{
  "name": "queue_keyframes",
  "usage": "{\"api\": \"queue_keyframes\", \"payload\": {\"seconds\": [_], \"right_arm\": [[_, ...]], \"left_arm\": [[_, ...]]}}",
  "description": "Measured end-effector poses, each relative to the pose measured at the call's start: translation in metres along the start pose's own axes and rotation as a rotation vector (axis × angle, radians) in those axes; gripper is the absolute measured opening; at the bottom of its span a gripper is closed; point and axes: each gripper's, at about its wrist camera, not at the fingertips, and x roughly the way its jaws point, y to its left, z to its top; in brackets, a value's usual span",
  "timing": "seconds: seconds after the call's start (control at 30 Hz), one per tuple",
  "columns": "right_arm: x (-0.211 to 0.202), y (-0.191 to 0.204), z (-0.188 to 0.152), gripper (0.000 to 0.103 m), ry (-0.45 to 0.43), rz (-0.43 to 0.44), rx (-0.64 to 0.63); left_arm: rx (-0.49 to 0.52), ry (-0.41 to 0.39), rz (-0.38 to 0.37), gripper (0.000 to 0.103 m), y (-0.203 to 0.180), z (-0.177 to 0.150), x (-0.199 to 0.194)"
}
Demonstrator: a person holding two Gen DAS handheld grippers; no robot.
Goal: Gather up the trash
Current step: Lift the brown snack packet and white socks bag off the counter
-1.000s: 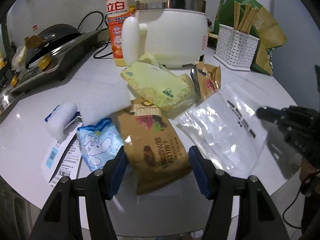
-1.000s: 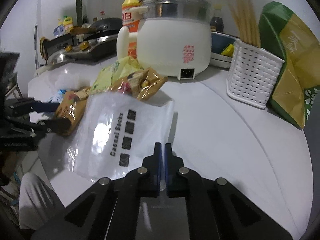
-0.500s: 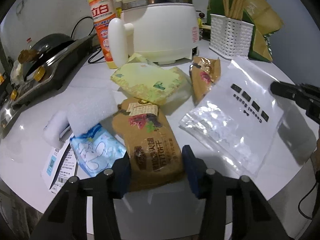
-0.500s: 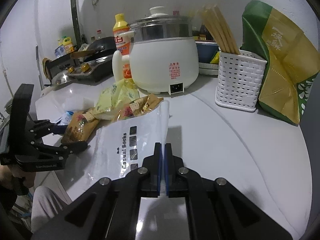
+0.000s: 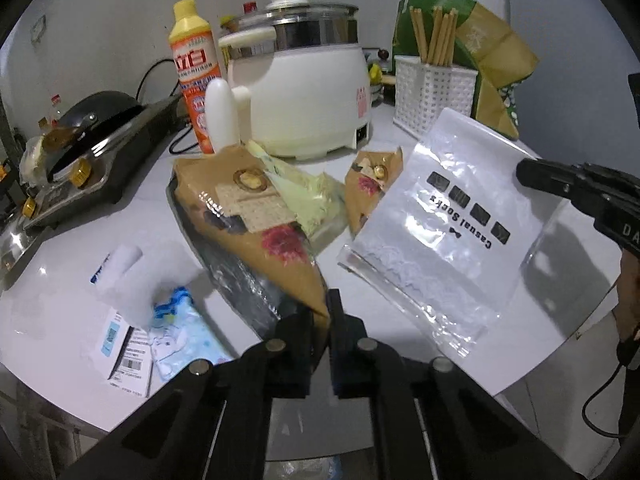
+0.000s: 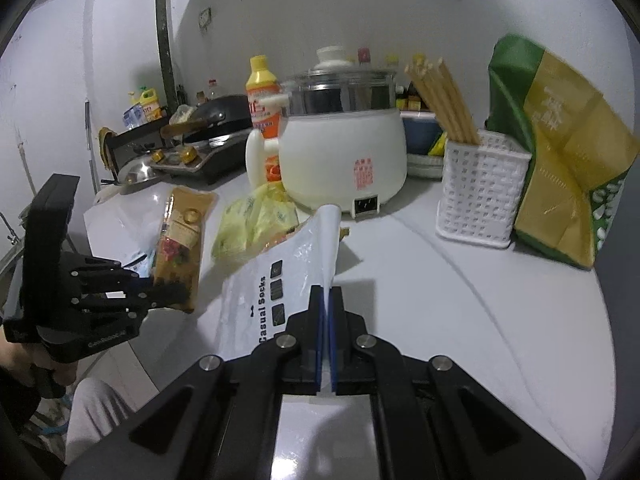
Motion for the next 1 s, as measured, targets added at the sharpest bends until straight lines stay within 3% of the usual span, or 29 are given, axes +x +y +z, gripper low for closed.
{"api": "queue_keyframes", "payload": {"seconds": [0.53,1.0], "right_arm": [[-0.043,0.028,0.016,0.002,-0.089,0.029,-0.042],[-0.068,0.073,0.026,0.002,-0.121,0.094,-0.112]], "left_arm": [[-0.028,-0.106,0.003,0.004,0.009,0.000,-0.055],[-0.085,-0.156,0.029,0.004,0.028,-0.026,-0.096]]}}
